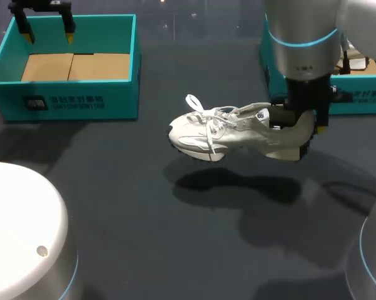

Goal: Take the shoe out of the shoebox, open the shoe tongue, remove and reinsert the insole, then place the shoe into the shoebox

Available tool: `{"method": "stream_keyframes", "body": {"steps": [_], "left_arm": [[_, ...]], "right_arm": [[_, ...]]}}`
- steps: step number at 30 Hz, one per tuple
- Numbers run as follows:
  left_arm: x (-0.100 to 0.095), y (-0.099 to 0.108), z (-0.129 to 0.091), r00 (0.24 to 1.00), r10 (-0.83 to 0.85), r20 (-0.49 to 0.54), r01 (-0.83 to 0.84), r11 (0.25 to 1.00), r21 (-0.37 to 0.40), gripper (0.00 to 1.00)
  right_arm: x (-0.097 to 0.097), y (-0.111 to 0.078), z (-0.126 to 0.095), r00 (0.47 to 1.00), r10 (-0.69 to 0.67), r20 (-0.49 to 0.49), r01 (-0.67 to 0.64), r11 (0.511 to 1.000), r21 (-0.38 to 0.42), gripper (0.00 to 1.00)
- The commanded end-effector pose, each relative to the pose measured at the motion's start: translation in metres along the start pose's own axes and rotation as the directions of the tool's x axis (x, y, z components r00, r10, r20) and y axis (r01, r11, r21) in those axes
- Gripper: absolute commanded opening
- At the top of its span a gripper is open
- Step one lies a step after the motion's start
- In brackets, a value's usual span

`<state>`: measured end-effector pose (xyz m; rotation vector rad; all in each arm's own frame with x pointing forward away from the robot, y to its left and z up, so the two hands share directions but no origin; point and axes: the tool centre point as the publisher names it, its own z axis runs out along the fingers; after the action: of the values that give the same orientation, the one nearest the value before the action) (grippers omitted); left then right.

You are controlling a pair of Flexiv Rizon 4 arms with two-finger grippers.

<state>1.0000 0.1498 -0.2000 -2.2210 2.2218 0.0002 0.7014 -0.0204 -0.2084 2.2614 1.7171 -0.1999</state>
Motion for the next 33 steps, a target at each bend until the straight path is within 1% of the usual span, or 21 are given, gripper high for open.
{"method": "stream_keyframes", "body": {"steps": [1, 5, 8, 10, 15, 18, 25, 30, 33], "left_arm": [[0.000, 0.000, 0.000, 1.000, 0.000, 0.000, 0.000, 1.000, 0.000, 1.00], [0.000, 0.000, 0.000, 1.000, 0.000, 0.000, 0.000, 1.000, 0.000, 1.00], [0.000, 0.000, 0.000, 1.000, 0.000, 0.000, 0.000, 1.000, 0.000, 1.00], [0.000, 0.000, 0.000, 1.000, 0.000, 0.000, 0.000, 1.000, 0.000, 1.00], [0.000, 0.000, 0.000, 1.000, 0.000, 0.000, 0.000, 1.000, 0.000, 1.00], [0.000, 0.000, 0.000, 1.000, 0.000, 0.000, 0.000, 1.000, 0.000, 1.00], [0.000, 0.000, 0.000, 1.000, 0.000, 0.000, 0.000, 1.000, 0.000, 1.00], [0.000, 0.000, 0.000, 1.000, 0.000, 0.000, 0.000, 1.000, 0.000, 1.00], [0.000, 0.000, 0.000, 1.000, 0.000, 0.000, 0.000, 1.000, 0.000, 1.00]], "right_arm": [[0.027, -0.020, 0.018, 0.999, 0.028, 0.031, -0.028, 1.000, -0.002, 0.00], [0.039, -0.034, 0.028, 1.000, 0.019, 0.023, -0.019, 1.000, -0.001, 0.00], [0.049, -0.042, 0.033, 0.999, 0.020, 0.039, -0.019, 1.000, -0.007, 0.00], [0.056, -0.047, 0.038, 0.998, 0.022, 0.065, -0.022, 1.000, -0.008, 0.00], [0.073, -0.055, 0.056, 0.998, 0.011, 0.067, -0.012, 1.000, 0.006, 0.00], [0.082, -0.057, 0.067, 0.999, 0.005, 0.051, -0.005, 1.000, 0.015, 0.00], [0.102, -0.057, 0.084, 0.999, -0.047, 0.023, 0.047, 0.999, 0.017, 0.00], [0.112, -0.058, 0.095, 0.997, -0.070, 0.009, 0.070, 0.997, 0.014, 0.00], [0.115, -0.057, 0.098, 0.997, -0.072, 0.003, 0.072, 0.997, 0.017, 0.00]]}}
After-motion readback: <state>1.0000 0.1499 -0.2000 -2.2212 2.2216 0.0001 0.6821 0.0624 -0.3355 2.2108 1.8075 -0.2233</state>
